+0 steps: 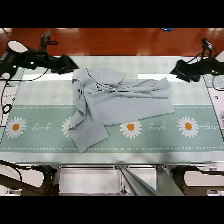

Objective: Fold the shirts.

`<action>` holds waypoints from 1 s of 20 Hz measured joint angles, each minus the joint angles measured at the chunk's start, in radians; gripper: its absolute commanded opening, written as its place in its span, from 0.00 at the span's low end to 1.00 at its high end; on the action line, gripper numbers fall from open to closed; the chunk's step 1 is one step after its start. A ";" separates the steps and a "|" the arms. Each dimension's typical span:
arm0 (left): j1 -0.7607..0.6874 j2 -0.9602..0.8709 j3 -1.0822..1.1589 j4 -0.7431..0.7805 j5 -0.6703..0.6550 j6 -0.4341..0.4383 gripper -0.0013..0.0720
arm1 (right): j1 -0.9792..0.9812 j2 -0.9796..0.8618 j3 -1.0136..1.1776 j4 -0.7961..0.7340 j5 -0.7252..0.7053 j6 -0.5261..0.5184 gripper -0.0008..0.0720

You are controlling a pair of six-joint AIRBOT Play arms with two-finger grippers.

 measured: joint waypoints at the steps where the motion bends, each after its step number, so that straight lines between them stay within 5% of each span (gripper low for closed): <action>1: 0.023 0.003 0.002 0.066 -0.053 -0.033 0.71 | -0.035 -0.003 0.004 0.000 0.034 0.001 0.58; 5: 0.143 0.144 -0.201 0.180 -0.176 -0.087 0.71 | -0.198 0.057 -0.088 -0.087 0.182 -0.009 0.57; 11: 0.243 0.434 -0.752 0.108 -0.069 -0.016 0.71 | -0.396 0.227 -0.465 -0.005 0.151 -0.137 0.57; 20: 0.179 0.438 -1.006 0.025 0.004 0.012 0.71 | -0.450 0.275 -0.618 0.116 0.170 -0.256 0.57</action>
